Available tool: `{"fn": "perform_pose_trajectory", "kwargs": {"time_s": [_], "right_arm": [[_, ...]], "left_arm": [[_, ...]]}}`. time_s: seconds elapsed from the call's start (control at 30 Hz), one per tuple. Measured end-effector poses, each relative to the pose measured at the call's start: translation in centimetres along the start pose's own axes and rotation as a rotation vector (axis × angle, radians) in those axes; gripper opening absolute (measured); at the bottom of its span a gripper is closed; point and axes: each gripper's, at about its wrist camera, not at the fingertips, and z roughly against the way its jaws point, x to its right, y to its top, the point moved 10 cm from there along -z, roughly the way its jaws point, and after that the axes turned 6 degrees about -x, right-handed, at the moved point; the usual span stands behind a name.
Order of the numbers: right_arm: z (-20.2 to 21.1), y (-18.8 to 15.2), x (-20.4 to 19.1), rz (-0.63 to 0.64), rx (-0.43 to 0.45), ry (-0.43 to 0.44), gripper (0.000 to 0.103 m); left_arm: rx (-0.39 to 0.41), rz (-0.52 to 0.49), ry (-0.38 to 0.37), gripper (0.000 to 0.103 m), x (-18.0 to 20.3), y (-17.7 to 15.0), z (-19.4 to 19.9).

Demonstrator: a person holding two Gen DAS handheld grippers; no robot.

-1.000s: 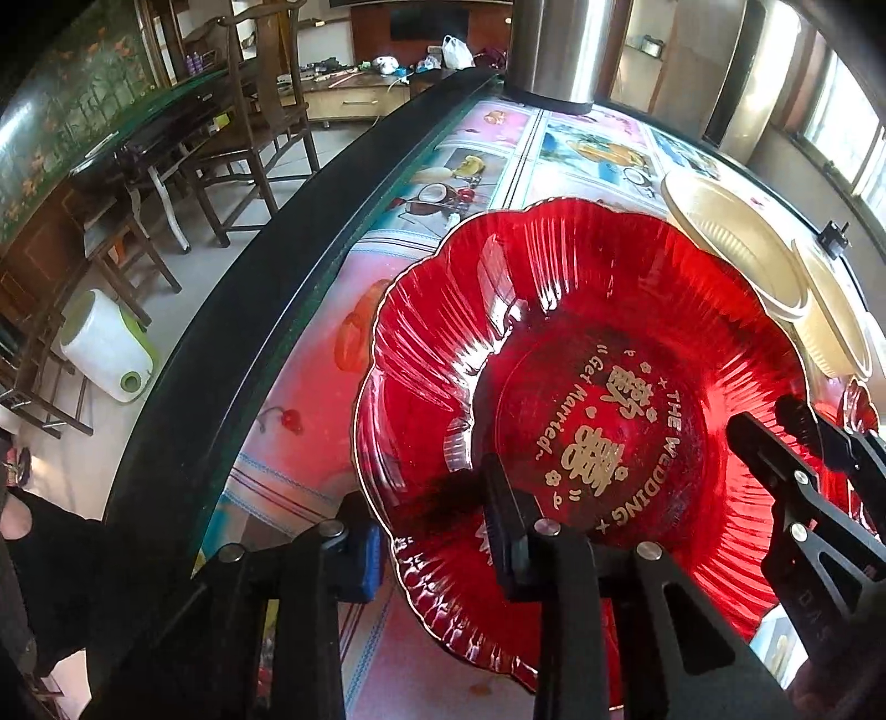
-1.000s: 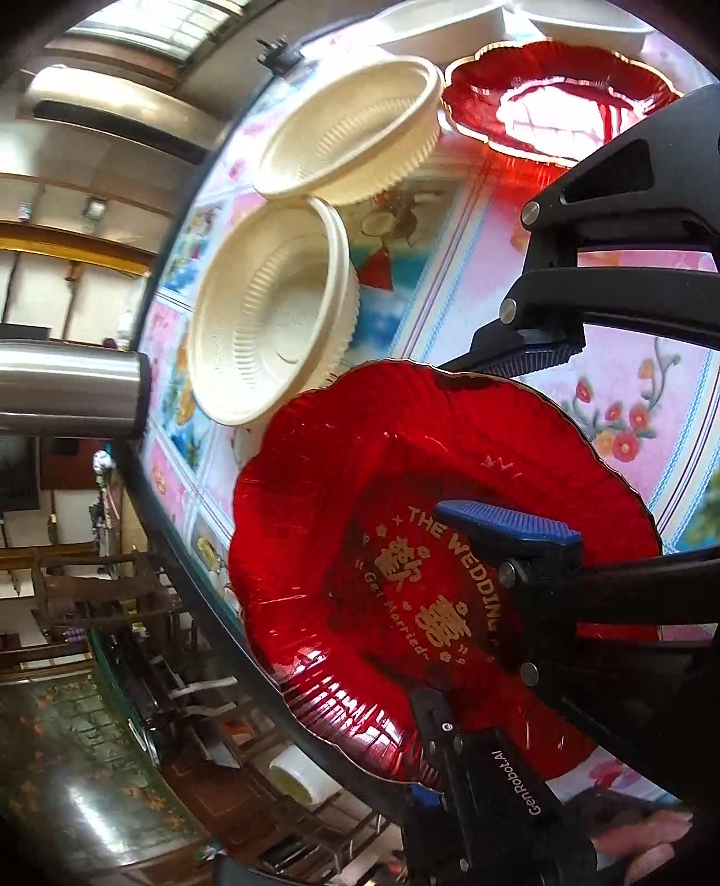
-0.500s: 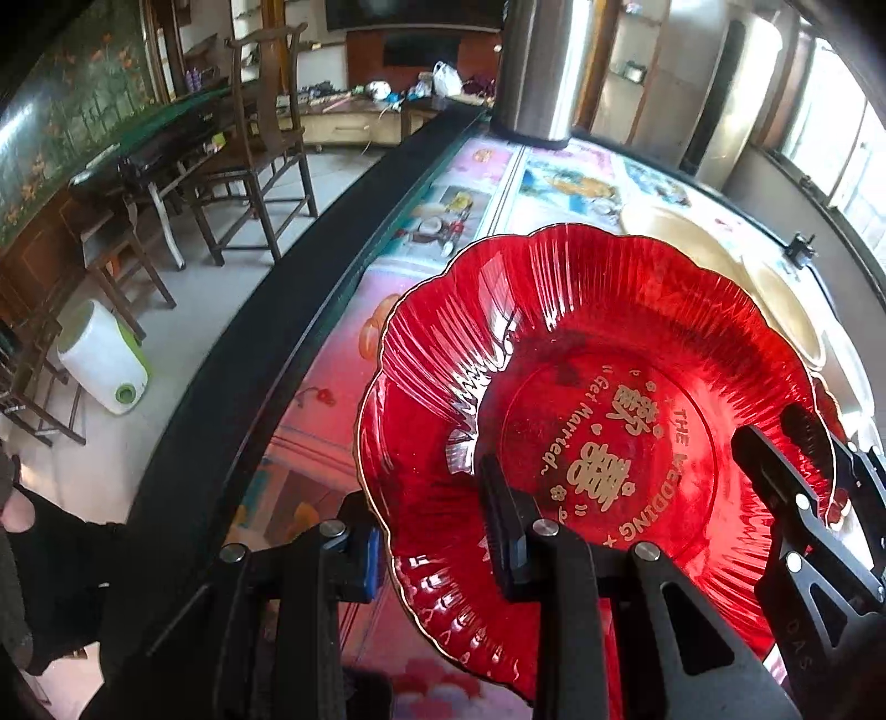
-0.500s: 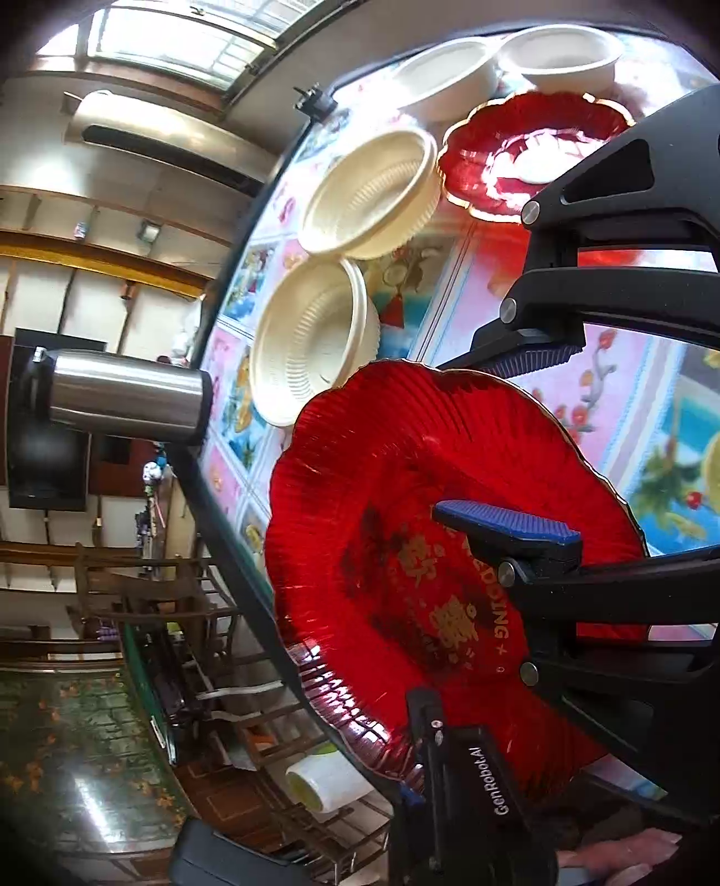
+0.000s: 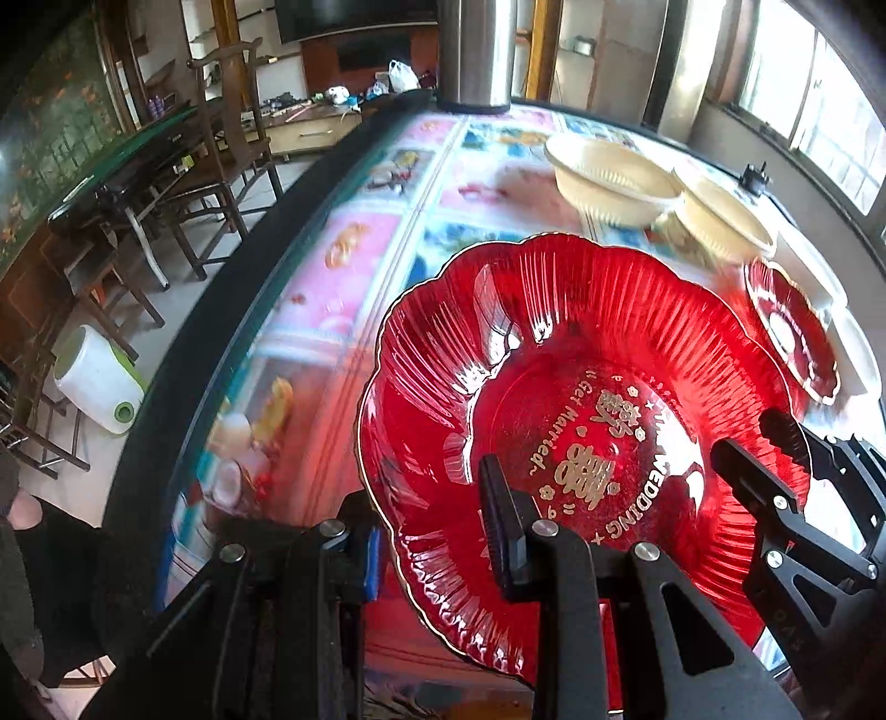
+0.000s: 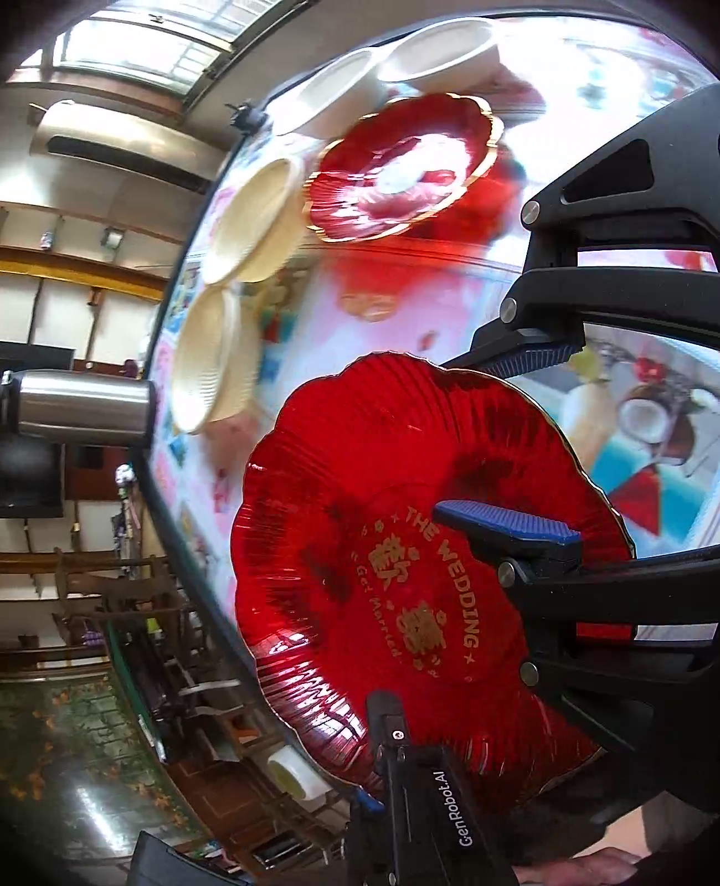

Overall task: Organize plates and bowls
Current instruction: 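Lift the large red plate with the left tool and carry it toward the table edge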

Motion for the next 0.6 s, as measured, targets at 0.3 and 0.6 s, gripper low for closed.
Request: {"fn": "perform_pose_trajectory", "kwargs": {"time_s": [0.3, 0.6], "right_arm": [[-1.5, -1.1, -0.9, -0.016, -0.049, 0.074, 0.044], [-0.7, -0.7, -0.4, -0.051, -0.070, 0.132, 0.056]], "left_arm": [[-0.013, 0.044, 0.050, 0.032, -1.3, -0.8, -1.6], [0.127, 0.050, 0.140, 0.074, -2.5, 0.8, 1.4]]}}
